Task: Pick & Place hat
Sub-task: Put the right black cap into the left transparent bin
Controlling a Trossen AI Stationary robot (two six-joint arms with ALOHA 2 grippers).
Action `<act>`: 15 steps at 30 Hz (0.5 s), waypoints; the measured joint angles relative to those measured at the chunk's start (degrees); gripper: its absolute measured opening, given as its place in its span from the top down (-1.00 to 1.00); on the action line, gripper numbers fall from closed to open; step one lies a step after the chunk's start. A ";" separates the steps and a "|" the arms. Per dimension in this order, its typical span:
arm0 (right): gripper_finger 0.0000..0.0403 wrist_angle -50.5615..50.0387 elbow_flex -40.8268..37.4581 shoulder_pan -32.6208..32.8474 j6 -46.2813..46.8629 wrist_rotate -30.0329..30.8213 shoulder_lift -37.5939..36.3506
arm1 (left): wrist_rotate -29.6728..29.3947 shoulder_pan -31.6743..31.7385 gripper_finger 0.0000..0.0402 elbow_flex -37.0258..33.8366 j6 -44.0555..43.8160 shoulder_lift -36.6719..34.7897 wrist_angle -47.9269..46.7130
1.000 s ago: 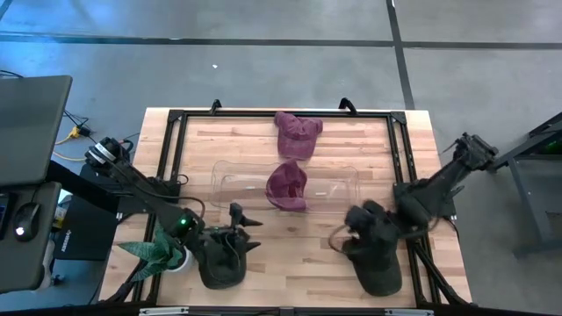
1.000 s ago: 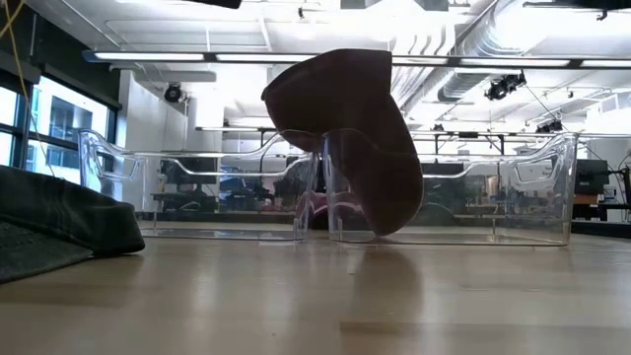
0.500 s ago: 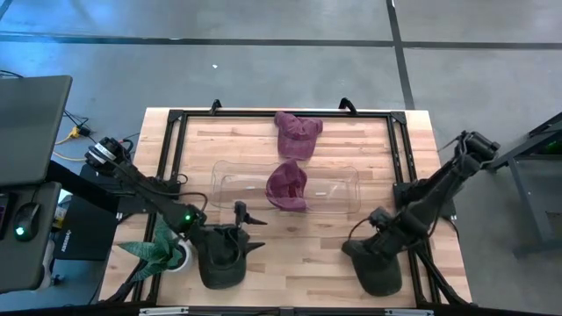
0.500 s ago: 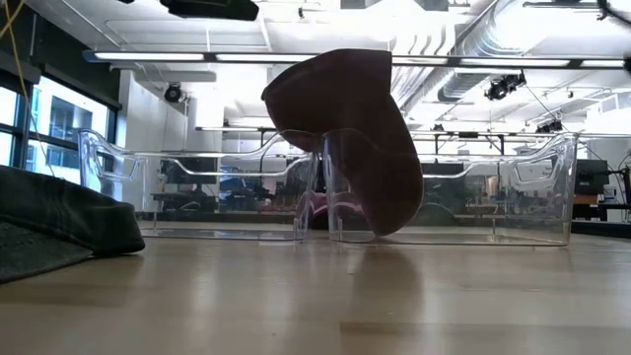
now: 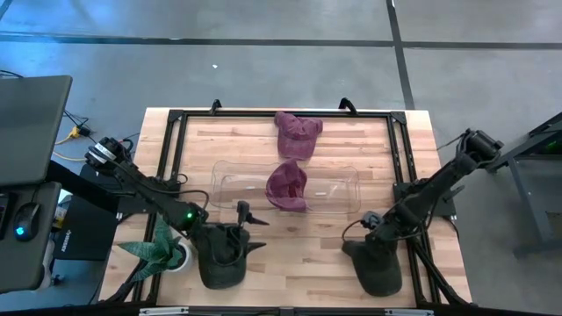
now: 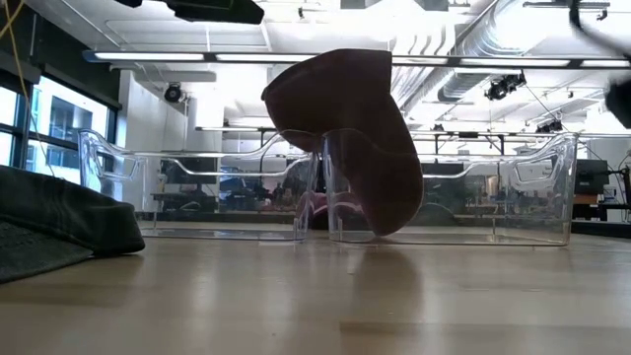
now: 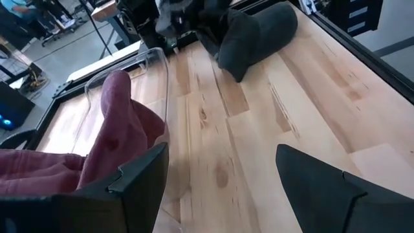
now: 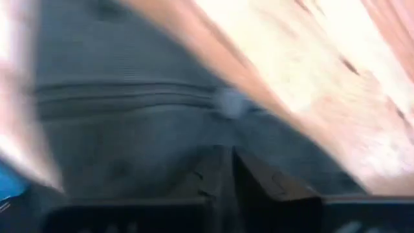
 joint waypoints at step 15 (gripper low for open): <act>0.86 1.24 24.04 5.54 -14.17 32.14 -0.07 | 15.28 5.57 -0.38 0.08 -0.57 0.00 5.20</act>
